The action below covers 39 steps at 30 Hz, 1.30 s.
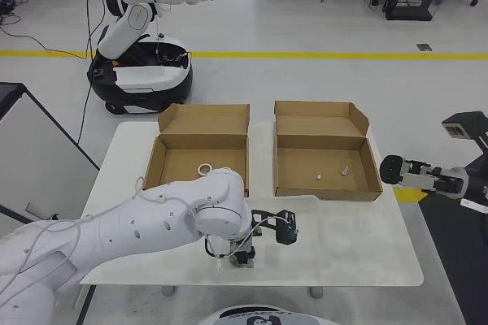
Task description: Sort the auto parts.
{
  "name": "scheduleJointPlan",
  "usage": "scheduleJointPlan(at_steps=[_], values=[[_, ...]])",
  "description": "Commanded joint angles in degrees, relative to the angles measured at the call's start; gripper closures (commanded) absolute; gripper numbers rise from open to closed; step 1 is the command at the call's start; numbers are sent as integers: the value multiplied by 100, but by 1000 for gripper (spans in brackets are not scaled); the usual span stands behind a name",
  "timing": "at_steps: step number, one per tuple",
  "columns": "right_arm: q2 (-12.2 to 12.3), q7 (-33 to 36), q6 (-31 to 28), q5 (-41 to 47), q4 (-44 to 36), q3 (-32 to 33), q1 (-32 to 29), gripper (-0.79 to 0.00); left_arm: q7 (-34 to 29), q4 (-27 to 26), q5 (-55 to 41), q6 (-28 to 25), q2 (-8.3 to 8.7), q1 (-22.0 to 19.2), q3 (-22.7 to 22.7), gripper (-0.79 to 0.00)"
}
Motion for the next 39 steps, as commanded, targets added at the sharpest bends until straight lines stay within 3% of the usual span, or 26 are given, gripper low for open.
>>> scheduleJointPlan(at_steps=[1,23,28,31,39], values=[[0,0,0,1,0,0,0,-785,4,60,98,7,2,4,-6,-560],[0,0,0,1,0,0,0,-785,-108,700,517,146,-224,270,413,-511],[0,0,0,1,0,0,0,-785,-118,806,546,148,-259,324,430,-462],[0,0,0,1,0,0,0,-785,-145,874,585,145,-277,345,441,-388],[0,0,0,1,0,0,0,-785,-170,1043,759,196,-346,369,514,-348]])
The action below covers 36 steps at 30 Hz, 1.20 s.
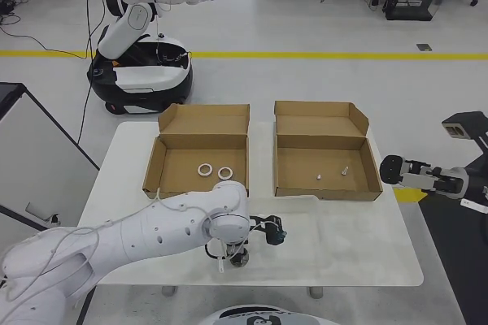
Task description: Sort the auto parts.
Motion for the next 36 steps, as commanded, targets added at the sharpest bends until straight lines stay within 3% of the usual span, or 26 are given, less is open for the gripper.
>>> scheduleJointPlan(at_steps=[1,8,12,19,23,28,36], values=[[0,0,0,1,0,0,0,-785,1,21,6,-4,-15,7,-1,-342],[0,0,0,1,0,0,0,-785,36,79,21,-3,-71,4,-30,-172],[0,0,0,1,0,0,0,-785,124,116,75,-29,-120,-13,-70,-145],[0,0,0,1,0,0,0,-785,418,223,29,-169,-240,-17,-140,-166],[0,0,0,1,0,0,0,-785,449,272,3,-209,-265,-18,-191,-252],[0,0,0,1,0,0,0,-785,476,307,-33,-263,-279,10,-241,-305],[0,0,0,1,0,0,0,-785,508,342,15,-301,-299,53,-295,-302]])
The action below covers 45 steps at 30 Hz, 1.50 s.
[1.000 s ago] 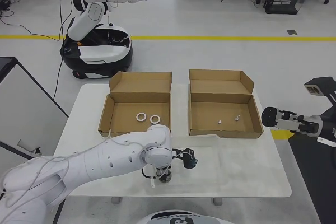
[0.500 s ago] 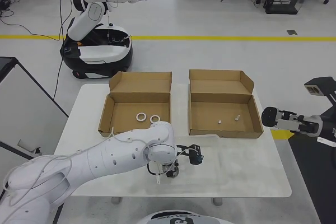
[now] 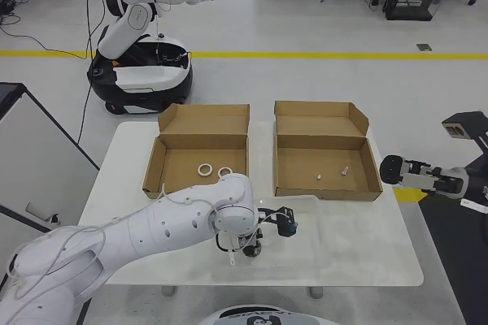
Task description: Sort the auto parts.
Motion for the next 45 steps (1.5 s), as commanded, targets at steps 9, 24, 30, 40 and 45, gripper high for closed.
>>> scheduleJointPlan(at_steps=[9,24,30,40,45], values=[[0,0,0,1,0,0,0,-785,-23,119,43,-69,-57,46,-2,-299],[0,0,0,1,0,0,0,-785,-89,327,106,-143,-139,107,11,-99],[0,0,0,1,0,0,0,-785,-73,251,117,-160,-163,90,-28,0],[0,0,0,1,0,0,0,-785,-382,-419,-444,142,-103,-185,-443,0],[0,0,0,1,0,0,0,-785,-511,-771,-751,272,-22,-370,-650,0]])
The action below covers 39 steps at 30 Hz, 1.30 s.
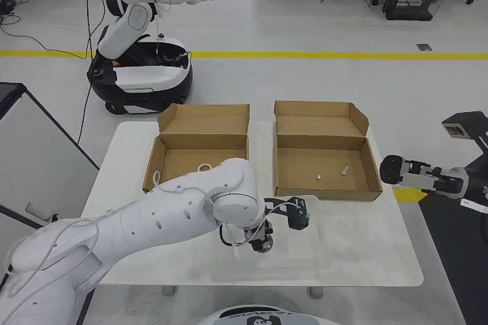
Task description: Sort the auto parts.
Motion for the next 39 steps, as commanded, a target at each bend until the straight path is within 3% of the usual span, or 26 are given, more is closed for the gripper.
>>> scheduleJointPlan(at_steps=[1,11,22,31,39], values=[[0,0,0,1,0,0,0,-785,2,-115,-100,1,39,-70,-78,0],[0,0,0,1,0,0,0,-785,169,-638,-833,-127,253,-202,-675,0],[0,0,0,1,0,0,0,-785,1045,-384,-742,-815,637,727,-1394,0],[0,0,0,1,0,0,0,-785,2404,124,-1179,-2131,916,1691,-2081,0],[0,0,0,1,0,0,0,-785,3853,684,-1985,-3853,1096,2305,-2595,0]])
